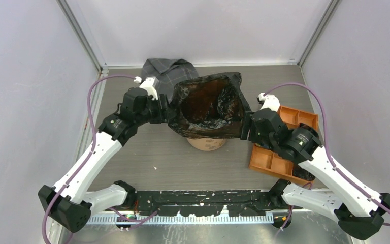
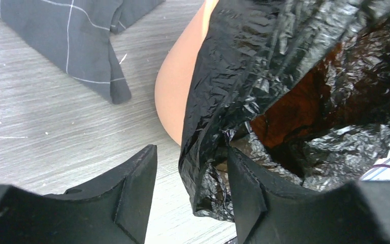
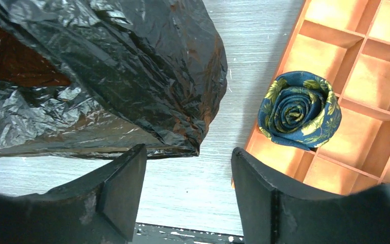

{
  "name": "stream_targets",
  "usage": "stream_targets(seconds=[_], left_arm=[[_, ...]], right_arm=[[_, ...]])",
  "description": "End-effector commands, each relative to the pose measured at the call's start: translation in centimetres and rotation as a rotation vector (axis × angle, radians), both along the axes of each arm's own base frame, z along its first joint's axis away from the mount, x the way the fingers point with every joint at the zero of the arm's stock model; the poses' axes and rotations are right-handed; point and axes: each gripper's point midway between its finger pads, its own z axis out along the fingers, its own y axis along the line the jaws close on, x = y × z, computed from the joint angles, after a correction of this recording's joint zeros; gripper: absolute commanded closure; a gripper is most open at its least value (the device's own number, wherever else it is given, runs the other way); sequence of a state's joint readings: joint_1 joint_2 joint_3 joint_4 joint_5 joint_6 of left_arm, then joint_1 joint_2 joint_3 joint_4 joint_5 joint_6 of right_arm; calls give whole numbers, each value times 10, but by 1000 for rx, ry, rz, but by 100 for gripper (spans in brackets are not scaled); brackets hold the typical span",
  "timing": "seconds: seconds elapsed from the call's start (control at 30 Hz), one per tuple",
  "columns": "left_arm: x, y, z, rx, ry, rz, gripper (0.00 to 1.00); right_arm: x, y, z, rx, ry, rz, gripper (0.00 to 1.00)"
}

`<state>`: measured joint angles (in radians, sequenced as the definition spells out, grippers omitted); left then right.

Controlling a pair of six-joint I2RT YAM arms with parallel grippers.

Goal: Put the trash bags into the trash bin

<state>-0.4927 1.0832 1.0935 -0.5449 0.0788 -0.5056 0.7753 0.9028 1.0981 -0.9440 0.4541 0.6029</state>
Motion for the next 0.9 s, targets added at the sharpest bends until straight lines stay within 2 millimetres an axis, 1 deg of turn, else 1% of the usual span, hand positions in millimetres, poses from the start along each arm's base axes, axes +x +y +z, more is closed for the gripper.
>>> stream_targets(seconds=[0.0, 0.1, 0.23, 0.33, 0.4, 0.43, 0.5, 0.57, 0.6, 0.73, 0.8, 0.87], left_arm=[[-3, 6, 40, 15, -97, -28, 43], [-3, 5, 52, 24, -120, -52, 38], [2, 1, 60, 38, -129, -78, 34], [10, -5, 70, 23, -155, -84, 34], [18, -8, 73, 25, -159, -75, 34], [23, -9, 73, 27, -160, -71, 35], [31, -10, 76, 27, -172, -55, 37], [39, -10, 76, 32, -176, -35, 40], [42, -11, 77, 30, -182, -31, 42], [52, -15, 81, 20, -200, -19, 50], [56, -17, 81, 21, -203, -17, 55], [61, -17, 81, 23, -209, -4, 65]], right_arm=[[5, 6, 32, 31, -90, 50, 32], [9, 5, 43, 24, -121, 49, 29], [15, 7, 58, 28, -159, 50, 28], [22, 10, 75, 28, -201, 59, 28], [28, 16, 87, 30, -229, 70, 29], [31, 19, 96, 39, -247, 78, 29], [39, 24, 102, 18, -252, 84, 30], [47, 27, 111, 0, -266, 74, 33], [52, 28, 113, -17, -267, 64, 34], [72, 19, 120, -120, -297, -16, 46], [80, 17, 122, -155, -308, -39, 54], [88, 19, 123, -179, -318, -55, 66]])
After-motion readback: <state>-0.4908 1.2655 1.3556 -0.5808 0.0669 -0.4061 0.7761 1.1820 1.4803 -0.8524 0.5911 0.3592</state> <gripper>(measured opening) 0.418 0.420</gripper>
